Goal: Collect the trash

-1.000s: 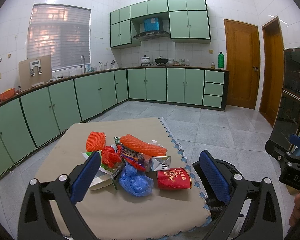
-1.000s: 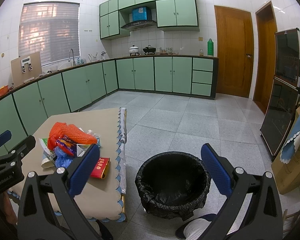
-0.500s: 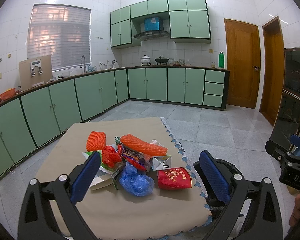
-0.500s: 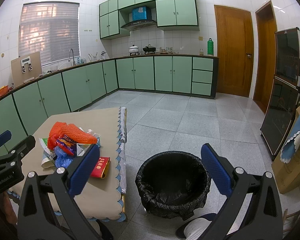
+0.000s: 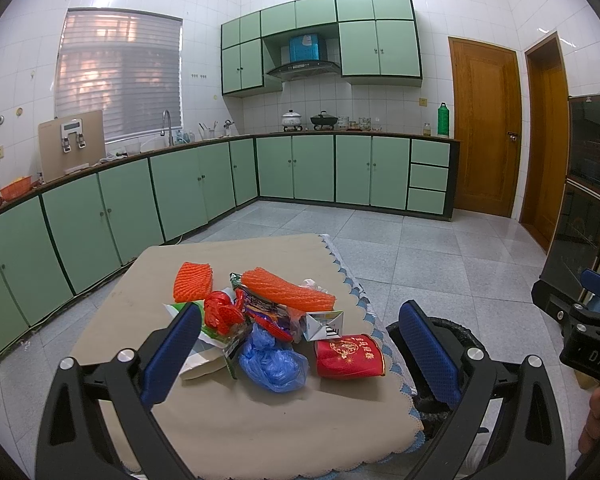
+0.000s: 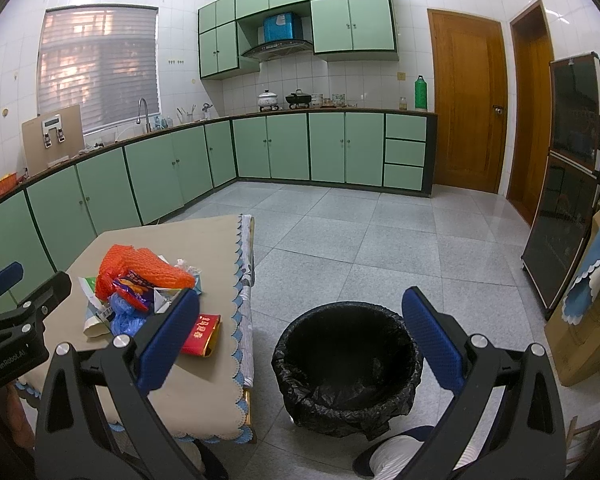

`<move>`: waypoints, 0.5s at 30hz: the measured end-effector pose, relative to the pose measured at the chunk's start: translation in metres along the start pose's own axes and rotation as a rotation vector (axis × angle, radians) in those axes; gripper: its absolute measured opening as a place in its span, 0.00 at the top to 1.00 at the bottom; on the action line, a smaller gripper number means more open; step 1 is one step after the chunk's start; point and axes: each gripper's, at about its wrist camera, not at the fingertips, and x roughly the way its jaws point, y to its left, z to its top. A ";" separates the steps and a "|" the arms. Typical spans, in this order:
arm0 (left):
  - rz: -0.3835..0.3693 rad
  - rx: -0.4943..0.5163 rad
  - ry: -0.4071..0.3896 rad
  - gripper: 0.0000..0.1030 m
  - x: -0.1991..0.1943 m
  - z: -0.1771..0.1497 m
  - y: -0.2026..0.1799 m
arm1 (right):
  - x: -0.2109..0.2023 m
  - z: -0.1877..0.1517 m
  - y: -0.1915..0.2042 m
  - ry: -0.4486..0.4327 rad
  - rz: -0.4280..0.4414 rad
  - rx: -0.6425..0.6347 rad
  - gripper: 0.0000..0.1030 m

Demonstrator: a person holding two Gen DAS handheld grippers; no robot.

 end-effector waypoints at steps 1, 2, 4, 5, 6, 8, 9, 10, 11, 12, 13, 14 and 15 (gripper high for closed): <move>0.000 0.000 0.000 0.06 0.000 0.000 0.000 | 0.000 -0.001 0.000 0.000 0.000 0.000 0.05; 0.000 0.000 0.001 0.06 0.000 0.000 0.000 | 0.000 -0.001 0.000 0.000 0.000 -0.001 0.05; -0.001 0.000 0.001 0.06 0.000 0.000 0.000 | 0.000 -0.002 -0.001 0.000 0.000 0.000 0.05; 0.000 0.000 0.001 0.06 0.000 0.000 0.000 | 0.001 -0.002 -0.001 0.000 0.000 0.000 0.05; 0.000 0.000 0.001 0.06 0.000 0.000 0.000 | 0.001 -0.002 -0.001 0.000 0.000 0.001 0.05; 0.000 0.000 0.001 0.06 0.000 0.000 0.000 | 0.001 -0.004 -0.002 0.000 0.000 0.001 0.05; 0.000 0.000 0.001 0.06 0.000 0.000 0.000 | 0.001 -0.004 -0.002 0.000 0.000 0.001 0.05; 0.000 0.000 0.001 0.06 0.000 0.000 0.000 | -0.001 0.005 0.002 0.000 0.000 0.002 0.05; 0.000 0.000 0.002 0.06 -0.001 0.002 0.000 | -0.001 0.004 0.002 0.000 0.001 0.002 0.05; 0.001 -0.001 0.004 0.06 -0.004 0.007 0.000 | -0.001 0.007 0.003 0.001 0.001 0.003 0.05; 0.001 -0.004 0.005 0.06 -0.005 0.008 0.000 | -0.001 0.005 0.002 0.000 0.001 0.002 0.05; 0.001 -0.004 0.005 0.06 -0.005 0.008 0.001 | -0.001 0.006 0.003 0.000 0.002 0.002 0.05; 0.001 -0.004 0.005 0.06 -0.006 0.008 0.002 | -0.001 0.004 0.001 0.000 0.002 0.001 0.05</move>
